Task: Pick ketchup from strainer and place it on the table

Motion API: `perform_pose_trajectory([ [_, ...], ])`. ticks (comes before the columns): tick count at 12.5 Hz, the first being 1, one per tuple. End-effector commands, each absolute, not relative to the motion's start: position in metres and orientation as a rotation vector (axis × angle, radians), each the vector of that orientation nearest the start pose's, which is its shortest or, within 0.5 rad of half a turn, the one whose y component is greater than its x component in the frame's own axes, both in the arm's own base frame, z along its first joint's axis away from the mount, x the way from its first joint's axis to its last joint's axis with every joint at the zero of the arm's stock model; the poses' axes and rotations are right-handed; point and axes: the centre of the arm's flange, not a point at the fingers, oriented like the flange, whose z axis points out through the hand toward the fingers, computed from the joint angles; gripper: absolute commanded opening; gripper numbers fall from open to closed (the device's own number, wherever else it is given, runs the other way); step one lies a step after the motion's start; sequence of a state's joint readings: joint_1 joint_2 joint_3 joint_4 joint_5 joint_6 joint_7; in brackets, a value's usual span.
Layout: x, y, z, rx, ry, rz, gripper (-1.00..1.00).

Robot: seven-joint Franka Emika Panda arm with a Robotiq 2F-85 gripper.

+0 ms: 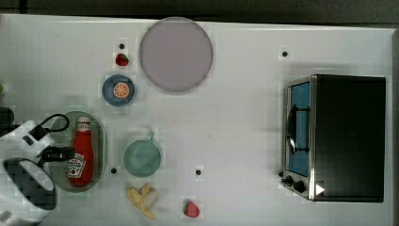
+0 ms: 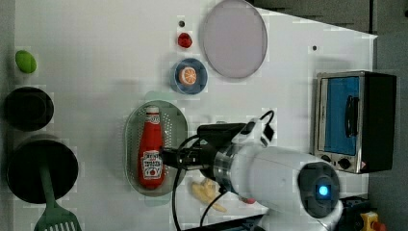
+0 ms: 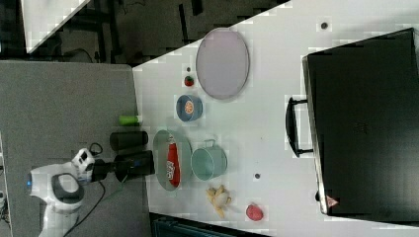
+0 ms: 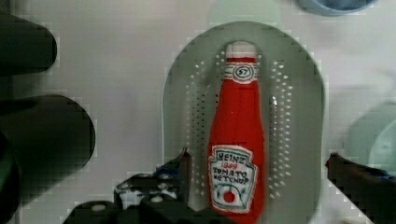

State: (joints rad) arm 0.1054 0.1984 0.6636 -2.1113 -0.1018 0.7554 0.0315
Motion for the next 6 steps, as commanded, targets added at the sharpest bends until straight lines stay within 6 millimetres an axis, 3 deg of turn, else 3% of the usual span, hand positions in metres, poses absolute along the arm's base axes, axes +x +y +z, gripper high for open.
perform_pose_trajectory([
  [1,0.419,0.374,0.282,-3.050,0.176,0.051,1.00],
  [6,0.410,0.384,0.214,-2.979,0.232,0.132,1.00],
])
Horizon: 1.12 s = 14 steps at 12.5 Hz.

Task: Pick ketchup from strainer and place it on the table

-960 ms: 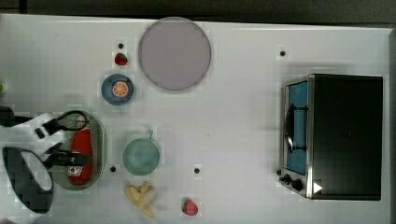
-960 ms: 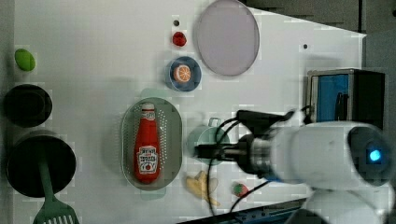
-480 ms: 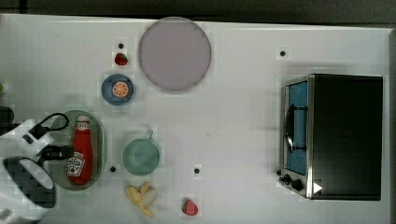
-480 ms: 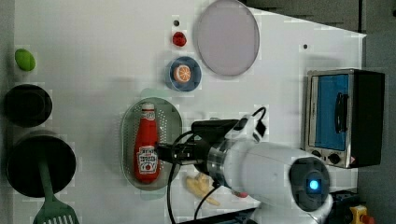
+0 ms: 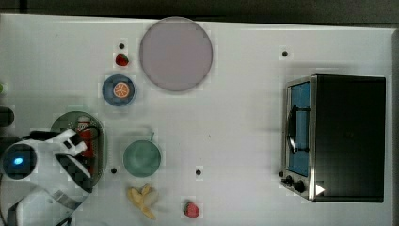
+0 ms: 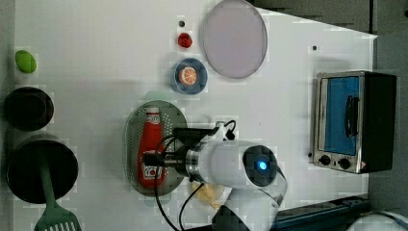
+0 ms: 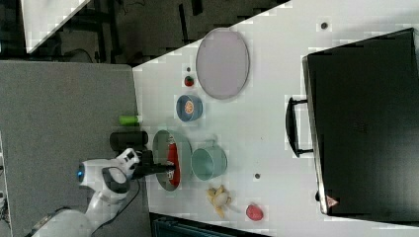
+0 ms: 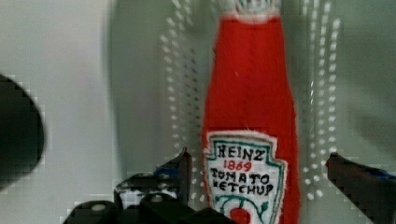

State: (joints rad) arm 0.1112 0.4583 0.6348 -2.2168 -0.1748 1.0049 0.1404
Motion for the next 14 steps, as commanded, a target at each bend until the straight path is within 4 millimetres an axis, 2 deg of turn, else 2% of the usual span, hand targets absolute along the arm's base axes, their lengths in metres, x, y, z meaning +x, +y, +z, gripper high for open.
perform_pose_trajectory([
  [1,0.408,0.385,0.203,-2.973,0.239,0.150,1.00],
  [5,0.400,0.384,0.169,-2.987,0.245,0.203,1.00],
  [6,0.400,0.384,0.165,-2.982,0.253,0.198,0.91],
  [8,0.401,0.383,0.160,-2.972,0.276,0.198,0.43],
  [9,0.403,0.386,0.164,-2.959,0.274,0.178,0.25],
  [11,0.405,0.391,0.180,-2.953,0.259,0.142,0.25],
  [14,0.407,0.391,0.232,-2.994,0.252,0.069,0.25],
])
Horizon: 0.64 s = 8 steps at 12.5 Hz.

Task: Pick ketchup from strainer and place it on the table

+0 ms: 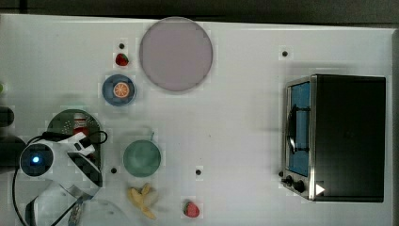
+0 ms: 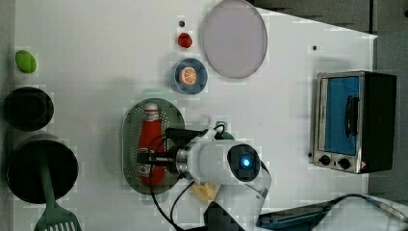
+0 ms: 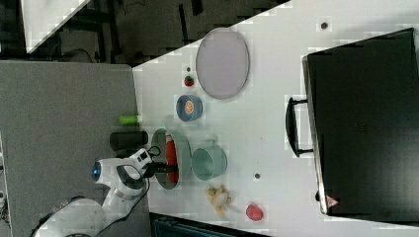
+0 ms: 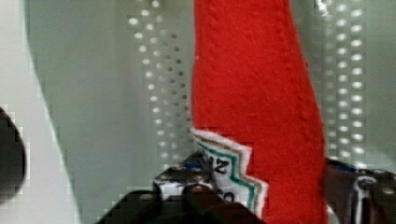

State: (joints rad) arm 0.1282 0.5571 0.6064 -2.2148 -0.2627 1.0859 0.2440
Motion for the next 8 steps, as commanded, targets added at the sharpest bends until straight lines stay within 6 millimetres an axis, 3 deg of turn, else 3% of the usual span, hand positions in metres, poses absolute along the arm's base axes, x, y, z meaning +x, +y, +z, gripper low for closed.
perform_pose_trajectory([
  [1,0.408,0.388,0.253,-3.016,0.288,0.069,0.25],
  [3,0.412,0.380,0.298,-3.026,0.412,0.103,0.25],
  [5,0.423,0.364,0.337,-3.034,0.414,0.111,0.25],
  [8,0.458,0.309,0.373,-3.094,0.313,0.084,0.25],
])
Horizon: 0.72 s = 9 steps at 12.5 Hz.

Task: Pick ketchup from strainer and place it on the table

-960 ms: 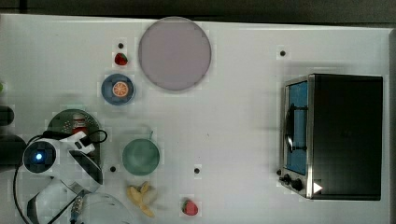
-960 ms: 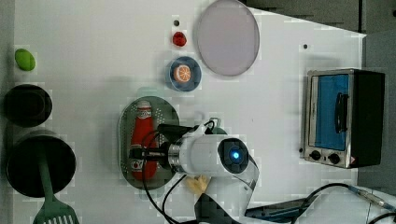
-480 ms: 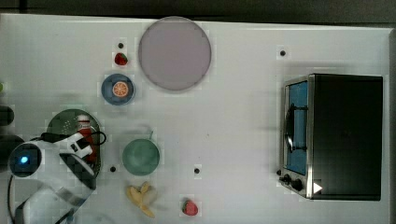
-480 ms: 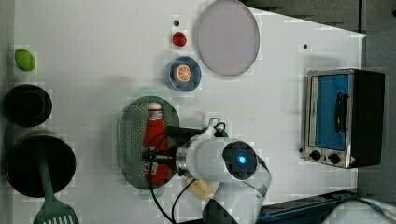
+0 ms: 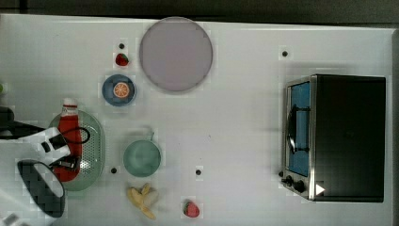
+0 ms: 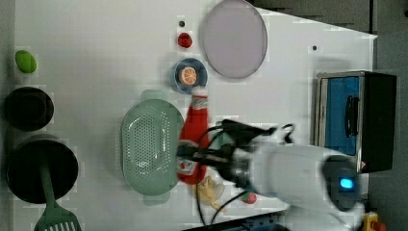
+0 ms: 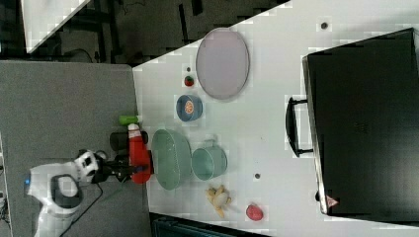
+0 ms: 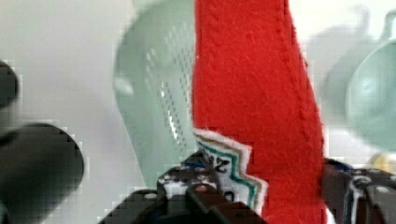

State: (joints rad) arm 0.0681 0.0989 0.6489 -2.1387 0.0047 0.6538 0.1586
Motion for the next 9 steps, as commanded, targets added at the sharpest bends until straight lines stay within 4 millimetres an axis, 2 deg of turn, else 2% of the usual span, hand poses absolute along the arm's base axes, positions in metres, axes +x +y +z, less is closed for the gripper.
perform_pose_trajectory([
  [1,0.473,0.283,0.381,-3.101,0.316,0.074,0.25],
  [3,0.503,0.223,0.388,-3.101,0.350,0.049,0.25],
  [5,0.525,0.162,0.387,-3.097,0.410,0.045,0.25],
  [7,0.537,0.100,0.380,-3.096,0.465,0.061,0.25],
  [9,0.538,0.038,0.367,-3.097,0.507,0.100,0.25],
])
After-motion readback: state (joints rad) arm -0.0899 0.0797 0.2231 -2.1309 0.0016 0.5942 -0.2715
